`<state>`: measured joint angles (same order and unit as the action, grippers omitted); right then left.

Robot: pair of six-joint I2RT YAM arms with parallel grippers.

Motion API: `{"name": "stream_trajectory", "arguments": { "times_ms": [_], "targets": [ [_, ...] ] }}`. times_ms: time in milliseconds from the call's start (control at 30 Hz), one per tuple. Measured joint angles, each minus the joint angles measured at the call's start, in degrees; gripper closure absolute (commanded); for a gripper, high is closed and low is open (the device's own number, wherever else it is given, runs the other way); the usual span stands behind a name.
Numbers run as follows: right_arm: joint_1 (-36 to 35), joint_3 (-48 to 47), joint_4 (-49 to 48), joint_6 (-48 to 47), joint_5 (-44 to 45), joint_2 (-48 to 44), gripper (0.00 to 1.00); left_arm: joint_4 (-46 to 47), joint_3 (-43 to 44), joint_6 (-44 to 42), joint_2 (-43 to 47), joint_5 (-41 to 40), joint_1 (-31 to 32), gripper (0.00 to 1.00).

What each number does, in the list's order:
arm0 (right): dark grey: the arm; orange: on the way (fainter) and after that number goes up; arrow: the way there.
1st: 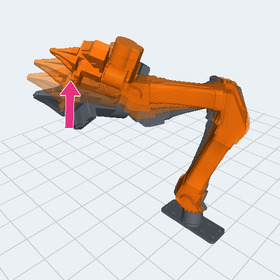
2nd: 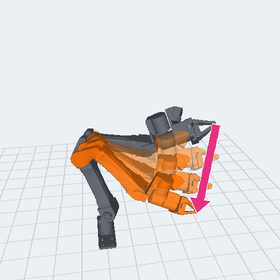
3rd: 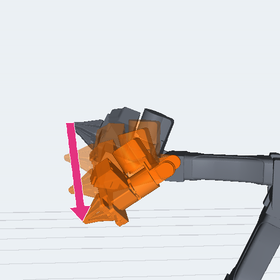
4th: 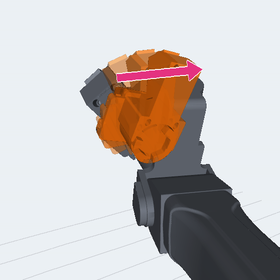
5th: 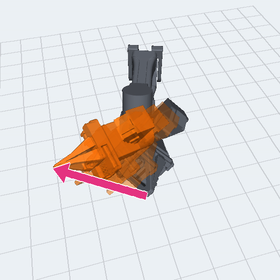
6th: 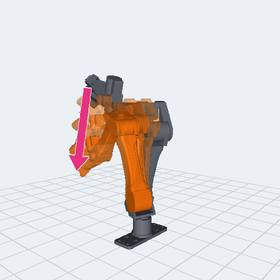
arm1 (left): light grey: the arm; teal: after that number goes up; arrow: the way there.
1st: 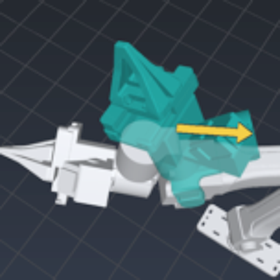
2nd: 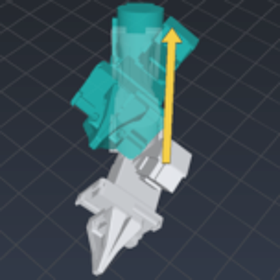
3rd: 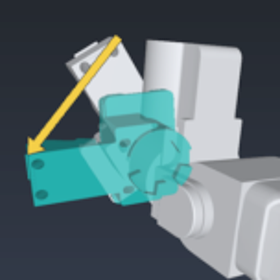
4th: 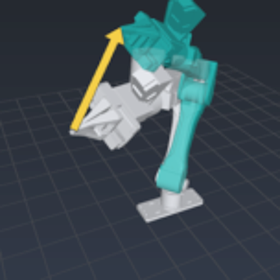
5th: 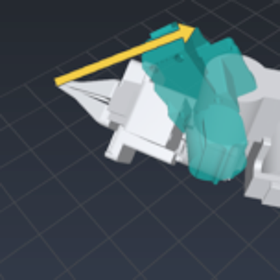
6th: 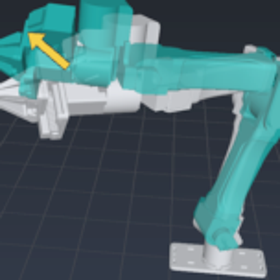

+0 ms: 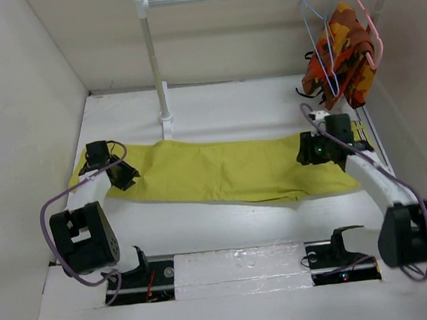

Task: Place the trousers on the hanger
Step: Fold the trousers

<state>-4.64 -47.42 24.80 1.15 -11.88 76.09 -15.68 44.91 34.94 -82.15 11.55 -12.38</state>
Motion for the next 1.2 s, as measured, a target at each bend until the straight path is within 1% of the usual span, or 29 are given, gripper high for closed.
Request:
{"name": "stream_trajectory", "arguments": {
  "times_ms": [33,67,100,133,167,200,233,267,333,367,400,433,467,533,600,733,800,833,867,900,967,1133,1200],
  "targets": [
    [1.3,1.2,0.4,-0.1,-0.2,-4.9,0.44,-0.8,0.5,-0.2,1.6,-0.7,0.7,0.73],
    [3.4,2.4,0.8,0.0,-0.6,-10.1,0.37,-1.1,1.1,-0.3,3.2,-1.0,2.0,0.75],
    [5.9,3.6,1.3,0.3,-0.8,-15.4,0.31,-1.0,1.6,-0.4,4.3,-1.0,3.4,0.97],
    [8.1,4.6,1.9,0.5,-0.5,-19.6,0.31,-0.5,2.5,-0.7,6.0,-1.0,6.1,0.97],
    [10.8,5.4,2.5,0.7,-0.5,-23.0,0.29,0.1,3.1,-0.9,7.2,-0.7,9.0,1.0],
    [13.7,6.6,3.1,1.0,-0.9,-26.4,0.28,0.8,4.0,-1.4,8.1,-0.7,12.0,1.0],
    [16.2,8.1,3.6,1.5,-1.4,-29.6,0.25,1.3,5.3,-1.8,8.5,-1.0,15.8,1.0],
    [19.0,9.9,4.6,2.1,-1.7,-32.5,0.21,2.1,6.8,-2.1,8.5,-1.4,19.7,1.0],
    [23.1,13.1,7.0,3.5,-1.7,-36.2,0.19,2.7,10.4,-3.0,7.3,-2.7,28.1,1.0],
    [23.9,14.0,8.0,4.0,-1.8,-36.6,0.12,3.1,12.5,-3.6,6.3,-3.6,32.3,1.0],
    [24.8,14.7,8.8,4.7,-1.9,-36.2,0.07,3.1,14.6,-4.2,5.0,-4.7,36.3,1.0],
    [26.0,15.0,9.6,5.2,-2.1,-35.3,0.06,3.3,16.7,-4.8,3.7,-5.9,40.0,1.0],
    [27.8,15.0,10.0,5.8,-2.3,-34.2,0.02,3.7,18.1,-5.3,2.5,-7.1,43.1,1.0],
    [33.3,15.0,10.1,6.8,-2.4,-31.9,0.0,4.1,19.0,-6.1,1.2,-8.6,47.2,1.0],
    [38.6,14.5,10.1,7.7,-2.2,-29.6,0.0,3.9,18.4,-6.6,0.8,-9.1,48.8,1.0],
    [48.8,11.8,9.0,7.6,-5.1,-21.8,0.0,4.1,14.6,-7.1,1.6,-10.3,48.2,1.0],
    [54.5,11.4,6.8,7.2,-7.5,-17.9,0.0,3.9,11.8,-7.3,2.7,-10.8,47.9,1.0],
    [56.4,11.5,4.0,6.8,-10.5,-16.6,0.0,3.8,10.7,-7.3,3.3,-10.9,47.9,1.0],
    [59.7,12.0,3.9,6.8,-10.6,-14.6,0.0,3.6,9.7,-7.5,3.8,-11.0,47.9,1.0],
    [61.6,12.6,1.8,6.8,-12.5,-13.3,0.0,3.7,8.9,-7.5,4.3,-10.9,47.9,1.0],
    [62.8,14.0,-2.6,6.8,-16.0,-10.3,0.0,3.8,7.6,-7.5,5.0,-10.4,47.9,1.0],
    [62.6,18.3,-16.0,9.5,-23.3,-2.8,0.02,4.0,7.1,-7.5,5.0,-9.9,47.9,1.0],
    [61.4,18.4,-20.6,10.1,-24.6,-1.0,0.19,4.2,7.1,-7.7,5.0,-9.9,47.9,1.0]
  ]
}}
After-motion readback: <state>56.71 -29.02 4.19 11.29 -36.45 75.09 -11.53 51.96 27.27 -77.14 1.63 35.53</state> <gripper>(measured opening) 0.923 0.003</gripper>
